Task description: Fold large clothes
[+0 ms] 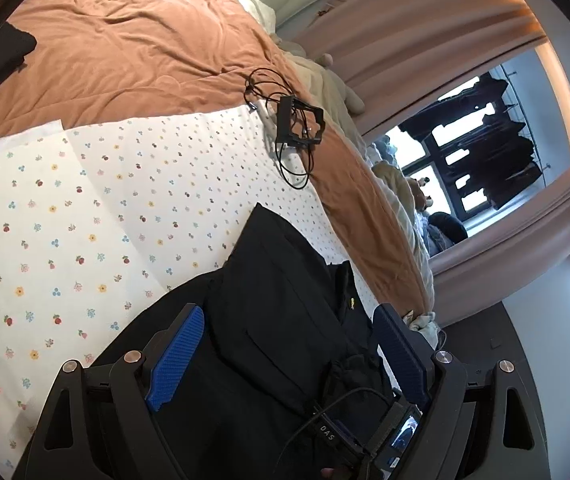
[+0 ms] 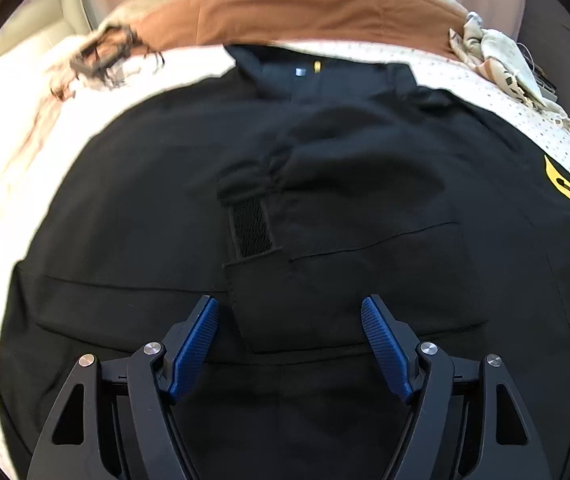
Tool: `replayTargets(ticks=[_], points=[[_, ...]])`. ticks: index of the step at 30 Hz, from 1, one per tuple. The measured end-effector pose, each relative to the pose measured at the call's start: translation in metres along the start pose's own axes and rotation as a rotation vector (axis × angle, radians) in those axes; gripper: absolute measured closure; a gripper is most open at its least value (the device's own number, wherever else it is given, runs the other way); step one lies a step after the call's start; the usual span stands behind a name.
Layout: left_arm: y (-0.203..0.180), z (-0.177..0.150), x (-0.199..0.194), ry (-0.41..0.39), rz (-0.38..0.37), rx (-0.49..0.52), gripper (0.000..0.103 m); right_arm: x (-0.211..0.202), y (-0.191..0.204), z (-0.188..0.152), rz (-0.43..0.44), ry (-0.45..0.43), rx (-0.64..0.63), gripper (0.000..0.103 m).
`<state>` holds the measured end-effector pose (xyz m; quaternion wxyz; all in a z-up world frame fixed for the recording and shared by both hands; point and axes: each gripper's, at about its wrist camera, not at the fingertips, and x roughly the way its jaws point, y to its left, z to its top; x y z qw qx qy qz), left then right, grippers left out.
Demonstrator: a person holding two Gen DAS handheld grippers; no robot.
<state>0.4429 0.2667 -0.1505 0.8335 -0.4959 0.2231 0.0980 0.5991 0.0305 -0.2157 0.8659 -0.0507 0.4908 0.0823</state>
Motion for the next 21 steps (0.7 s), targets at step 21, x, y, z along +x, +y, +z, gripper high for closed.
replayTargets(ticks=[21], points=[[-0.03,-0.015,0.003,0.025,-0.016,0.088,0.016,-0.119,-0.218,-0.019,-0.066,-0.163,0.363,0.062]])
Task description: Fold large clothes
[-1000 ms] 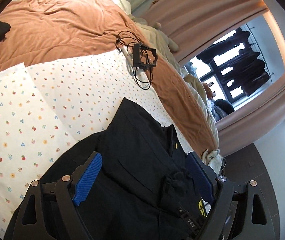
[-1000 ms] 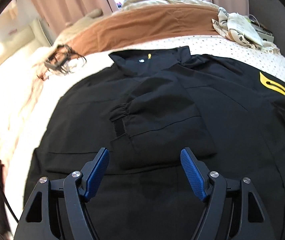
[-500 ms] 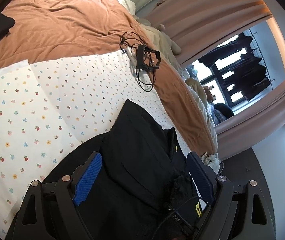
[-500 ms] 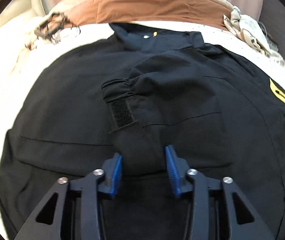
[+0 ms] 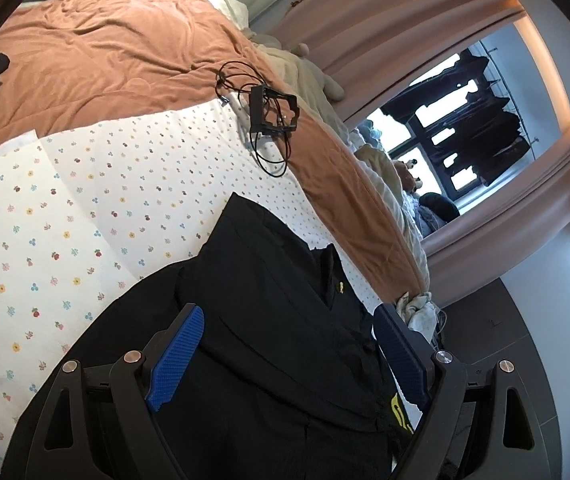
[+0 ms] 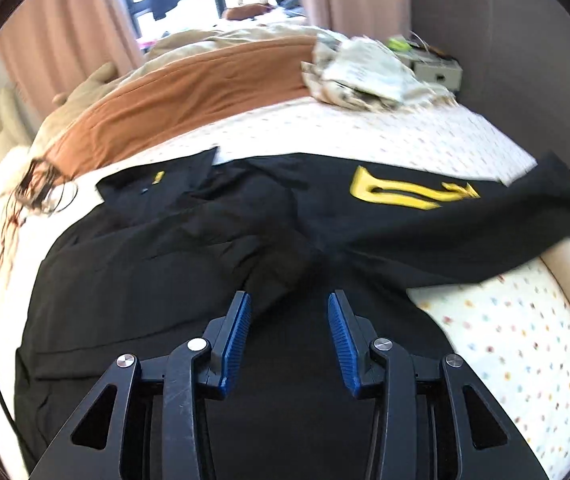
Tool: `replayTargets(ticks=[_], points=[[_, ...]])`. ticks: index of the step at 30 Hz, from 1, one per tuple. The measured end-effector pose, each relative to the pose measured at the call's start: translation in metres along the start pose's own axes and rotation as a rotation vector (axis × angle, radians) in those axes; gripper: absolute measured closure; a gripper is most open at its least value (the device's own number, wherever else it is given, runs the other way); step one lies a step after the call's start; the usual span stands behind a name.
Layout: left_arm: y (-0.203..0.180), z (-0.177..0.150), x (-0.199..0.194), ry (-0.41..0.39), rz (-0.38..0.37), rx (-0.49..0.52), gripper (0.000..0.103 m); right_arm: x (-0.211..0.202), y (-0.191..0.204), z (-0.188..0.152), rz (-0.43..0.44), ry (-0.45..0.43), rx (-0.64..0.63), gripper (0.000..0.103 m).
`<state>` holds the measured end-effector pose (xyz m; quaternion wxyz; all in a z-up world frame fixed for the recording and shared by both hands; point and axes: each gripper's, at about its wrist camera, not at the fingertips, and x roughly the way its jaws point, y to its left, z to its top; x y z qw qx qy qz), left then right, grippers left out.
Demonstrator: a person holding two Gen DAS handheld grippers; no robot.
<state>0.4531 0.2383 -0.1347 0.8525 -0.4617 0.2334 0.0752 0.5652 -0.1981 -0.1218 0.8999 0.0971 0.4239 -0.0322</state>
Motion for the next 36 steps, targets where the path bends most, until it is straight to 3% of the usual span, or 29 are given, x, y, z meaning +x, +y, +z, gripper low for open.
replayTargets(ticks=[10,17,21,28,29,31,36], points=[[-0.021,-0.012,0.01,0.021,0.028,0.088,0.016,0.006,-0.095,0.009,-0.001,0.008,0.242,0.062],[-0.027,-0.022,0.02,0.03,0.057,0.095,0.016,0.018,-0.161,0.006,-0.029,-0.011,0.388,0.062],[-0.024,-0.026,0.022,0.024,0.079,0.072,0.016,0.028,-0.186,0.009,-0.02,-0.004,0.421,0.062],[-0.031,-0.035,0.031,0.045,0.103,0.1,0.016,0.043,-0.223,0.016,-0.078,-0.027,0.401,0.062],[-0.031,-0.036,0.032,0.045,0.107,0.095,0.016,0.045,-0.229,0.016,-0.08,-0.023,0.401,0.06],[-0.032,-0.039,0.034,0.052,0.101,0.088,0.016,0.051,-0.241,0.016,-0.073,-0.018,0.42,0.046],[-0.034,-0.043,0.039,0.065,0.111,0.091,0.016,0.059,-0.257,0.021,-0.058,-0.061,0.431,0.046]])
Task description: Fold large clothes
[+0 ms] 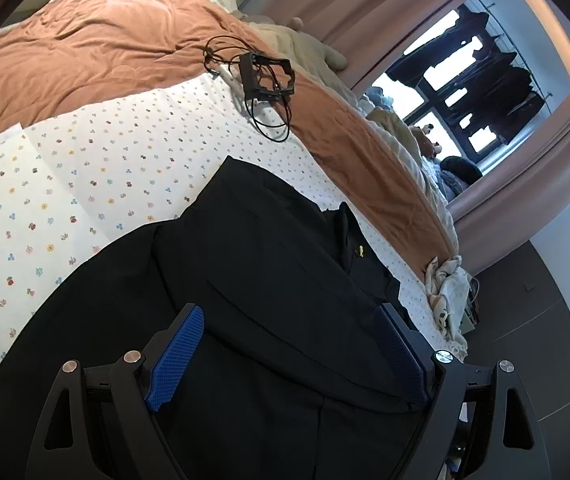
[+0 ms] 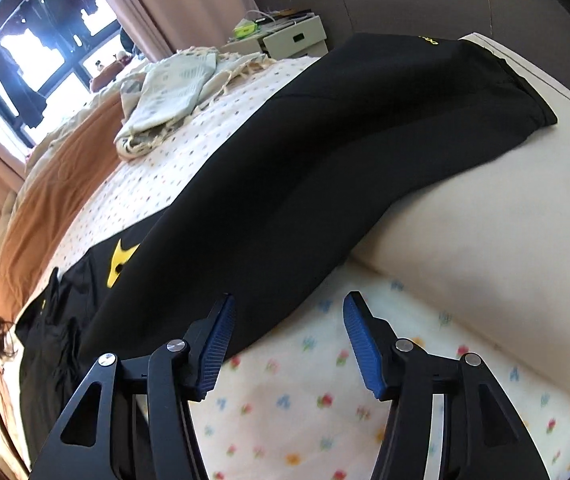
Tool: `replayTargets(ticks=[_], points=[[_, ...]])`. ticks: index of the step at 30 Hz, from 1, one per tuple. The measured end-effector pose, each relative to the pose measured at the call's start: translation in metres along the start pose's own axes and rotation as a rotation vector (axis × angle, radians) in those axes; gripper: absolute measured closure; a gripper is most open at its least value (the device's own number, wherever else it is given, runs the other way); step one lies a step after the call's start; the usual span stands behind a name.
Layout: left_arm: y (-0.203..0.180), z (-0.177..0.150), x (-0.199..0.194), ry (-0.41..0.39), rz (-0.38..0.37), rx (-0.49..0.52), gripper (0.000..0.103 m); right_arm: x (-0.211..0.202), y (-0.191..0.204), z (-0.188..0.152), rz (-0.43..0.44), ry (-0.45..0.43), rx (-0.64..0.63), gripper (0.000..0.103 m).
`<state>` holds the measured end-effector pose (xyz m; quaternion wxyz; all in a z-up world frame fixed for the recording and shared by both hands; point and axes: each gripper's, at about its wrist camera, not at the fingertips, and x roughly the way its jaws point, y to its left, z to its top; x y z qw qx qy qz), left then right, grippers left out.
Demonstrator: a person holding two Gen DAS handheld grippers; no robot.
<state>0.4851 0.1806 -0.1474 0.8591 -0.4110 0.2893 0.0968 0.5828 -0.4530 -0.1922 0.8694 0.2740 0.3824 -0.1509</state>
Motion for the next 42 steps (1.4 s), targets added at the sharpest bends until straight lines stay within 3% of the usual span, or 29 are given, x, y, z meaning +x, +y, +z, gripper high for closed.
replayTargets(ticks=[2,3,4,6,13,22,35,42], points=[[0.001,0.0,0.001,0.004,-0.003,-0.007,0.016,0.002,-0.003,0.004,0.026,-0.034,0.011,0.048],[0.001,0.0,0.001,0.005,-0.005,-0.008,0.016,0.001,-0.004,0.005,0.041,-0.05,0.014,0.065],[0.001,0.0,0.001,0.005,-0.004,-0.008,0.016,0.0,-0.002,0.006,0.058,-0.061,0.016,0.1],[0.003,0.001,0.0,0.001,-0.001,-0.012,0.016,-0.006,0.001,0.009,0.075,-0.074,0.023,0.099],[-0.001,0.0,-0.005,-0.007,-0.028,-0.02,0.016,-0.081,0.057,0.009,0.185,-0.249,-0.05,0.1],[-0.006,0.003,-0.013,-0.007,-0.077,-0.018,0.016,-0.134,0.143,-0.02,0.349,-0.298,-0.165,0.1],[0.003,0.008,-0.018,-0.006,-0.102,-0.051,0.016,-0.132,0.234,-0.095,0.479,-0.181,-0.227,0.099],[0.013,0.012,-0.016,0.002,-0.093,-0.068,0.016,-0.091,0.278,-0.152,0.523,-0.045,-0.291,0.099]])
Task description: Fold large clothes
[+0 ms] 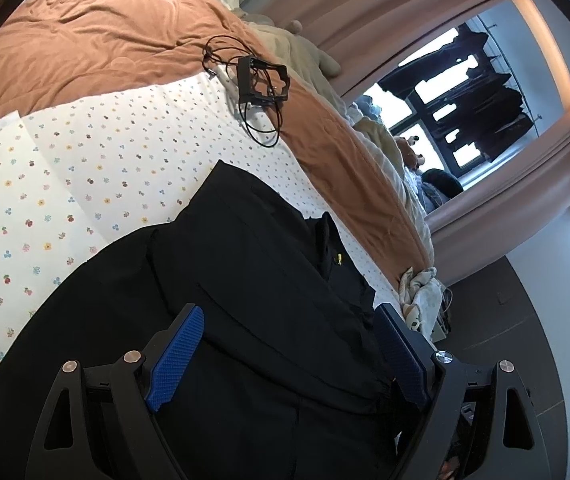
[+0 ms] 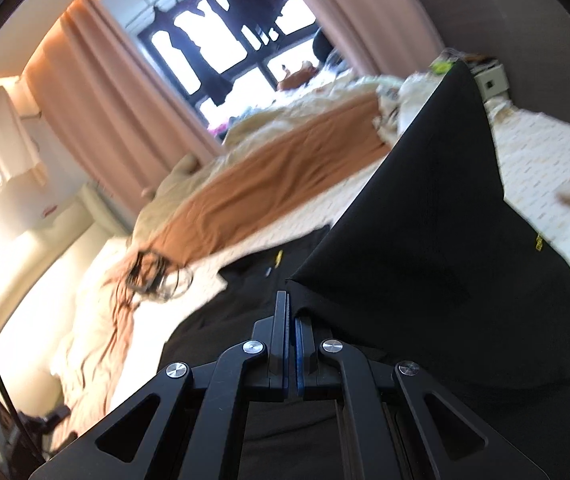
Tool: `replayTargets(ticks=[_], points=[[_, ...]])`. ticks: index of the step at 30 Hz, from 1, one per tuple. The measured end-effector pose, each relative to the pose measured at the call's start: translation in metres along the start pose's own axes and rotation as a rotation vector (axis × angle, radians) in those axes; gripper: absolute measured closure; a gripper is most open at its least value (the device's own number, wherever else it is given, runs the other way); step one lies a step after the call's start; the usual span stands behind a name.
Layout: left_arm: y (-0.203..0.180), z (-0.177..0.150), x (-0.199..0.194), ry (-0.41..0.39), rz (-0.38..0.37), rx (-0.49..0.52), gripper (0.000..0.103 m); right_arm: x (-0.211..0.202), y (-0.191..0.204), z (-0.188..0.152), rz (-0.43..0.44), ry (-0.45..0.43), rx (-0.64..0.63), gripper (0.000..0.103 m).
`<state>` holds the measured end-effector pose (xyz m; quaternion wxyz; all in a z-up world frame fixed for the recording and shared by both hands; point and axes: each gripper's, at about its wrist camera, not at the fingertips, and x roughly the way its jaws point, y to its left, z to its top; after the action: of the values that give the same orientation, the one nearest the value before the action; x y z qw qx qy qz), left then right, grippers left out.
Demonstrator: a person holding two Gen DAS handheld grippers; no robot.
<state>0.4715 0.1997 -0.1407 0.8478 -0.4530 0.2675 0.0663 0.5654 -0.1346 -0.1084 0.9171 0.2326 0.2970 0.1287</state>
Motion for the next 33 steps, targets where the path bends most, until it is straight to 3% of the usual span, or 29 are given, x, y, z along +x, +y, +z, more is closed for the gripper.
replayTargets(ticks=[3,6,8,9,13,15,18,24,26,28,33], points=[[0.005,0.003,0.0,0.0,0.01,-0.007,0.016,0.041,0.007,-0.026,-0.023,0.125,-0.039,0.099],[0.008,0.004,0.001,-0.003,0.016,-0.02,0.016,0.087,0.0,-0.055,-0.117,0.317,-0.027,0.096],[0.007,0.003,0.003,0.004,0.019,-0.016,0.016,0.103,-0.011,-0.071,-0.128,0.427,0.036,0.091],[0.006,0.002,0.004,0.008,0.019,-0.013,0.016,0.104,-0.012,-0.074,-0.117,0.434,0.045,0.083],[0.002,0.001,0.005,0.012,0.018,-0.004,0.016,0.081,-0.005,-0.072,-0.106,0.408,-0.004,0.052],[0.0,-0.001,0.005,0.012,0.021,0.003,0.016,0.063,-0.006,-0.065,-0.119,0.374,-0.011,0.044],[-0.002,-0.003,0.005,0.016,0.019,0.013,0.016,0.036,-0.015,-0.055,-0.116,0.332,0.02,0.043],[-0.004,-0.003,0.006,0.015,0.023,0.017,0.016,-0.004,-0.061,-0.027,-0.209,0.212,0.126,0.043],[-0.004,-0.004,0.007,0.017,0.027,0.018,0.016,-0.017,-0.078,-0.02,-0.288,0.16,0.152,0.043],[-0.004,-0.004,0.009,0.022,0.031,0.022,0.016,-0.032,-0.092,-0.015,-0.43,0.089,0.134,0.043],[-0.007,-0.008,0.015,0.036,0.042,0.041,0.016,-0.04,-0.14,-0.013,-0.56,0.093,0.205,0.043]])
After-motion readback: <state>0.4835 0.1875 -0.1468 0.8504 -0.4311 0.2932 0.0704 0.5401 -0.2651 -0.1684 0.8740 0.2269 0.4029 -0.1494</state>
